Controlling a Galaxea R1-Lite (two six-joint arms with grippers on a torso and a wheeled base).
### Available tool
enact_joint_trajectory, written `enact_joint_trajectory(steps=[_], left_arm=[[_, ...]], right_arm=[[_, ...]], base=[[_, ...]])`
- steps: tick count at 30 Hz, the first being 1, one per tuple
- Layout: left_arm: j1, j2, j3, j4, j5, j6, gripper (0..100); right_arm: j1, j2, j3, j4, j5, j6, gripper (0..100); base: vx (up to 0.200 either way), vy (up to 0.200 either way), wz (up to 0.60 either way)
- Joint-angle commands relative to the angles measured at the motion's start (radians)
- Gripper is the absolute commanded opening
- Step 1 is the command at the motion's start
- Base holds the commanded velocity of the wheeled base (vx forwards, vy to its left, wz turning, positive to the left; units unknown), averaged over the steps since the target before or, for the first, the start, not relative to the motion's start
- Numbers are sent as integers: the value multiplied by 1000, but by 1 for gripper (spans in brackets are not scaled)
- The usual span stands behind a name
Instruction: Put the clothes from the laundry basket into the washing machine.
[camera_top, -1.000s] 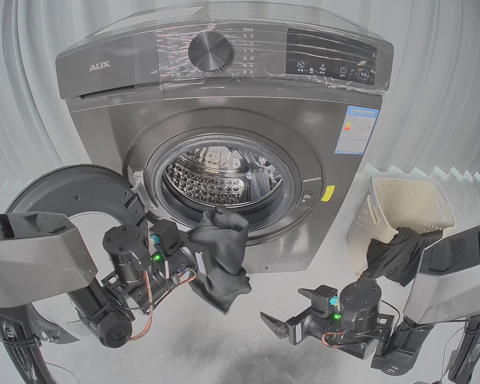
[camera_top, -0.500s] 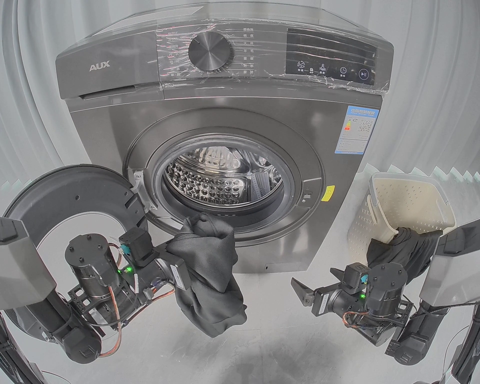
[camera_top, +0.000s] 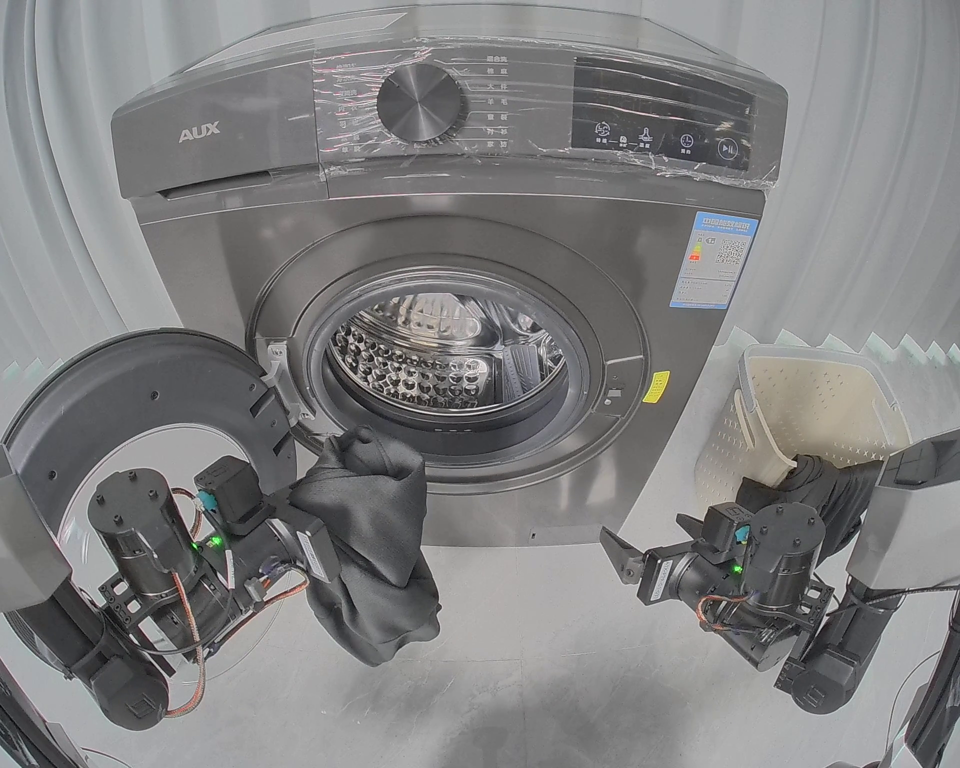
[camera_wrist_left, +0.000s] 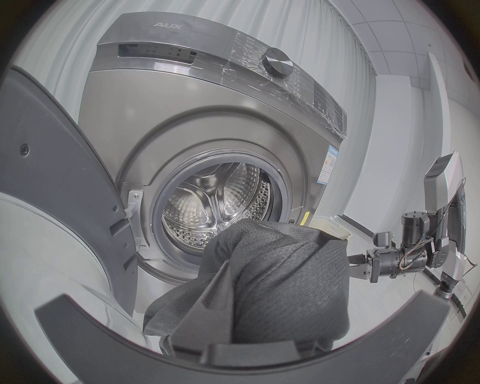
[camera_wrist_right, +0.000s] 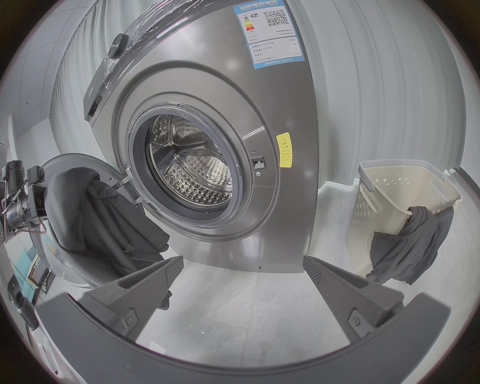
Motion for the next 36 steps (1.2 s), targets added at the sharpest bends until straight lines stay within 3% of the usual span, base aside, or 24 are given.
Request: enact_joint_trajectory(steps=[1, 12, 18, 35, 36], left_arm=[[-10, 20, 0, -3, 5, 8, 0], [-15, 64, -7, -3, 11, 19, 0], [-19, 67, -8, -3, 11, 19, 0], [-35, 95, -34, -6, 14, 22, 0], [-76, 117, -68, -4, 49, 33, 0]], right_arm=[[5, -2, 0, -1, 0, 2, 100], [7, -2, 0, -1, 3, 4, 100], [8, -2, 3, -1, 3, 5, 100], [21, -17, 2, -1, 3, 2, 100], [40, -28, 0, -1, 2, 5, 100]], base=[[200, 0, 0], [36, 0, 0], [200, 0, 0], [0, 0, 0], [0, 0, 0]])
